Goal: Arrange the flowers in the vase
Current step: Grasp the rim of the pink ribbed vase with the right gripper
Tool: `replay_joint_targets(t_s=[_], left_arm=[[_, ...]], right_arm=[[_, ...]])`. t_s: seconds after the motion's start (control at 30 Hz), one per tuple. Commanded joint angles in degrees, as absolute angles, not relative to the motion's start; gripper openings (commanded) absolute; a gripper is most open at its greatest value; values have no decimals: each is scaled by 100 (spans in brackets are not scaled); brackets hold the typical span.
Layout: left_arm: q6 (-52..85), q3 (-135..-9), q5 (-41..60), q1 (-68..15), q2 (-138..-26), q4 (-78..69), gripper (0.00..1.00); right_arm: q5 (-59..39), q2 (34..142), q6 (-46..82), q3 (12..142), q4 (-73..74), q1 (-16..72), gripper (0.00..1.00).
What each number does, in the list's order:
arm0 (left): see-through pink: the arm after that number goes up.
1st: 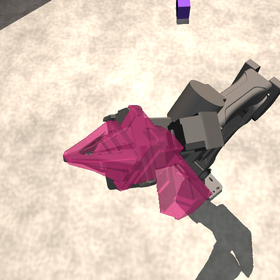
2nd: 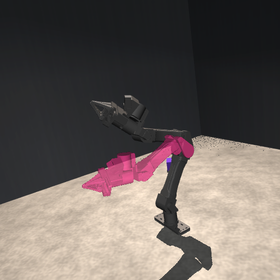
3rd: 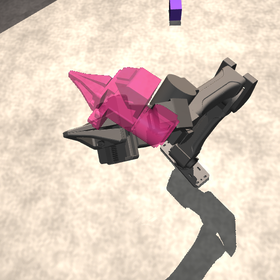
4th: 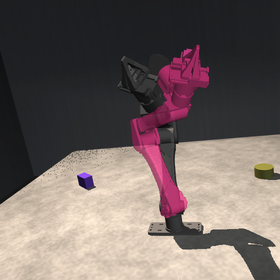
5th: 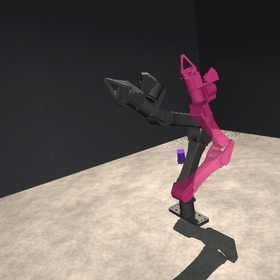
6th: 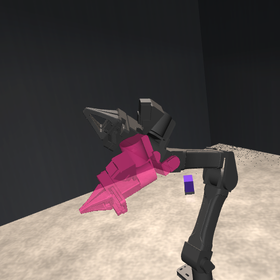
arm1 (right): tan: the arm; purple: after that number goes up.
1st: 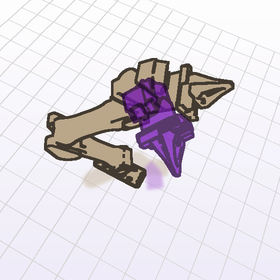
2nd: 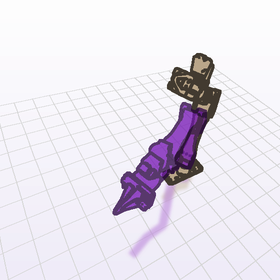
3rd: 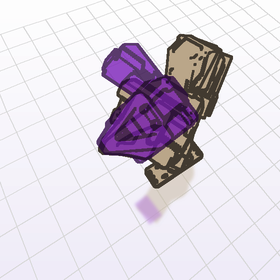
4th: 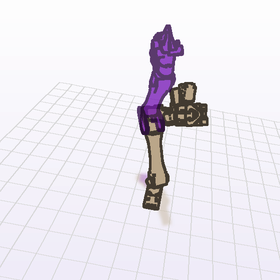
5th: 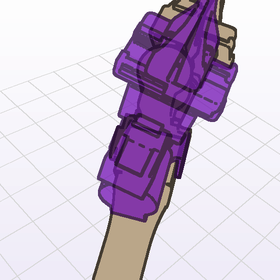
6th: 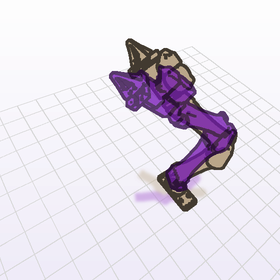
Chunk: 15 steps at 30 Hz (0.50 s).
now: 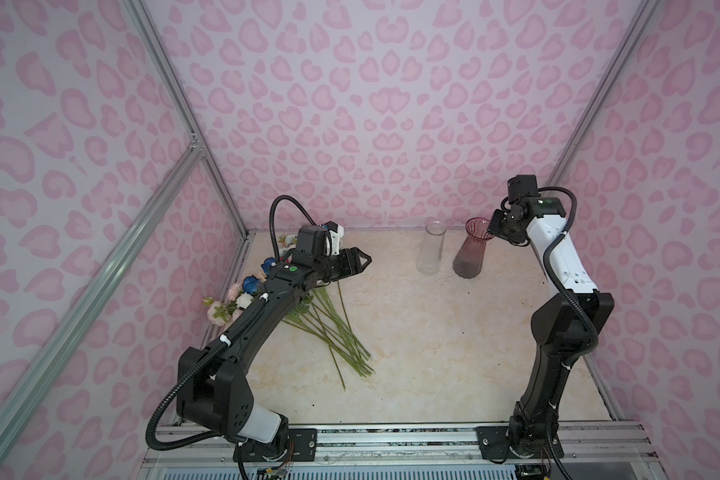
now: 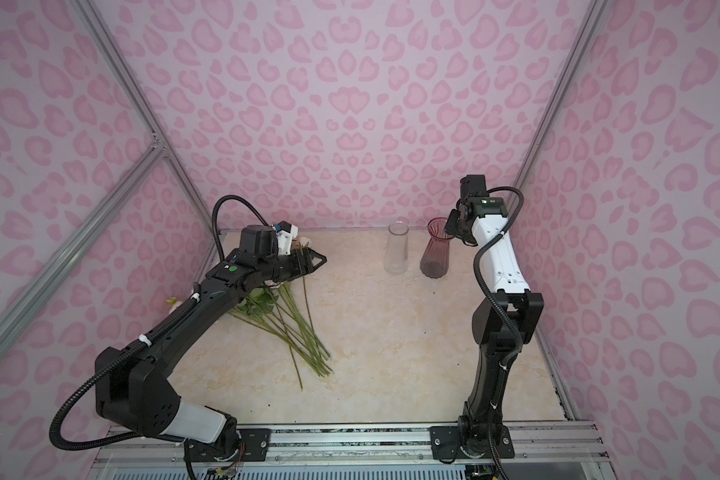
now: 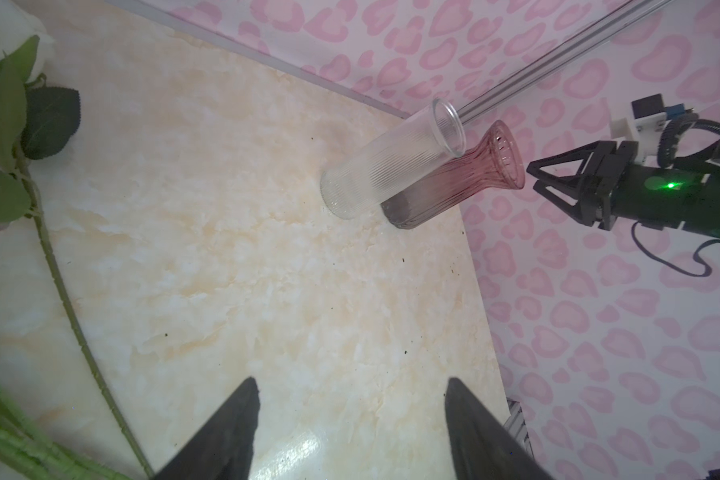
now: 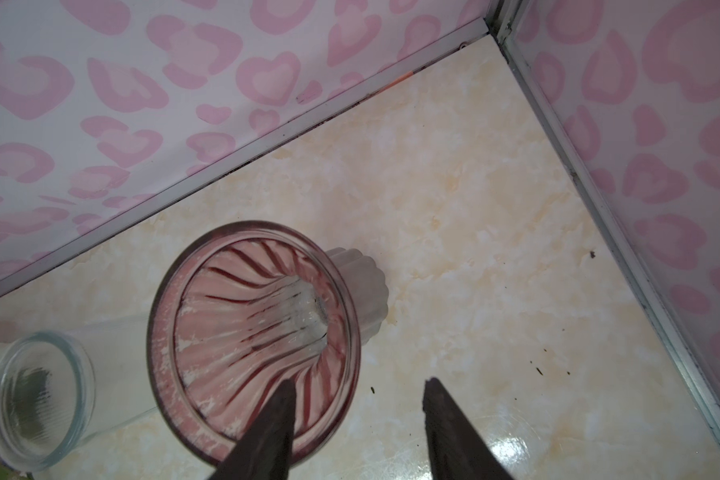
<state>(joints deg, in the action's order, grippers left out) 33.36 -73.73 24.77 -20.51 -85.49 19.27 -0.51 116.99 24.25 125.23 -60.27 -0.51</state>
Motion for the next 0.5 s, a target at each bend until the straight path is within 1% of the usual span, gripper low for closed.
replay_joint_targets(t_s=[0.0, 0.1, 0.23, 0.37, 0.43, 0.47], left_arm=[[3271, -7371, 2379, -2116, -8473, 1750, 72], [3285, -7410, 2473, -2128, -8562, 1784, 72], [3300, -7418, 2527, -2127, -8603, 1819, 72], [3262, -7418, 2559, -2127, -8562, 1830, 72], [3248, -7418, 2557, -2127, -8565, 1855, 72], [3235, -7427, 2542, -2127, -8573, 1863, 72]], right_arm=[[-222, 11873, 2347, 12616, -6166, -70, 51], [-342, 12083, 2347, 12860, -6224, -86, 49], [-429, 12357, 2389, 13182, -6348, -88, 44], [-454, 12510, 2439, 13324, -6407, -94, 43], [-449, 12555, 2484, 13392, -6422, -94, 39], [-444, 12568, 2495, 13428, -6425, -105, 38]])
